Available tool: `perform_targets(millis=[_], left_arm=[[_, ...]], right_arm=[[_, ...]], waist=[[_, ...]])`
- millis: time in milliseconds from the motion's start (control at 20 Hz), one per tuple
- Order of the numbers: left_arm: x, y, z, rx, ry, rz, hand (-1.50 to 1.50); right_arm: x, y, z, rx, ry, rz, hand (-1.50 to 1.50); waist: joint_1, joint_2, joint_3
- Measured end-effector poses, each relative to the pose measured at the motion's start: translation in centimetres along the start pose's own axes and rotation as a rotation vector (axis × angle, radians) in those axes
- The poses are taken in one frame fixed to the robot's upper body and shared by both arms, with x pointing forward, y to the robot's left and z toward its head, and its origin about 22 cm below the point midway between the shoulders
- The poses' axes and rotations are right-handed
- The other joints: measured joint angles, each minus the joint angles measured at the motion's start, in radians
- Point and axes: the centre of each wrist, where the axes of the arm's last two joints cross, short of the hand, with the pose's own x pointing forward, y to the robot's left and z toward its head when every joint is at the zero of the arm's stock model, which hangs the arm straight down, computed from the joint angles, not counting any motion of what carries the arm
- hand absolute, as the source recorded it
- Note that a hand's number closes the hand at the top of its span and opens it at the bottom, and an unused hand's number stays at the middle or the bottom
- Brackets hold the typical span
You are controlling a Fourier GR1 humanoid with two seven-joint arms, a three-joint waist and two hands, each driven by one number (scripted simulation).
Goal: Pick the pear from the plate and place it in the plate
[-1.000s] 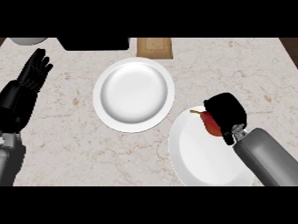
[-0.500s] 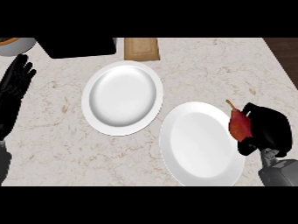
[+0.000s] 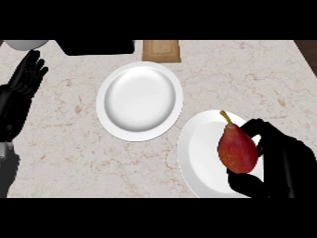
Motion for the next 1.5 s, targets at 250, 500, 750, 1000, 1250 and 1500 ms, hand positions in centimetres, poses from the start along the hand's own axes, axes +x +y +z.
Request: perform_targets(millis=[250,500,750,1000,1250,1500], left_arm=[[0.0,-0.4,-0.1,-0.022,-0.016,0.009,0.0],[-0.7,-0.8,-0.4,-0.034,-0.022,0.007,0.0],[0.2,-1.0,-1.0,-0.044,-0.026,0.009,0.0],[0.6,-1.8,-1.2,-0.056,-0.029,0.009,0.0],[0.6,-2.1,-1.1,-0.062,-0.031,0.016,0.0],[0.8,-2.8,-1.2,-0.07,-0.04,0.017,0.0]], right_arm=[[4.2,-1.5,1.0,-0.021,-0.078,-0.095,1.5],[8.4,-1.5,-0.6,-0.017,-0.137,-0.135,1.5],[11.7,1.1,-3.5,0.015,-0.15,-0.162,1.5],[14.6,3.4,-6.5,0.06,-0.14,-0.191,1.5],[16.2,6.7,-9.6,0.085,-0.095,-0.176,1.5],[16.5,10.0,-12.5,0.099,-0.05,-0.124,1.5]], waist=[[0.027,0.007,0.0],[0.04,0.011,0.0],[0.052,0.014,0.001],[0.059,0.016,0.001],[0.071,0.018,0.001],[0.085,0.023,0.001]])
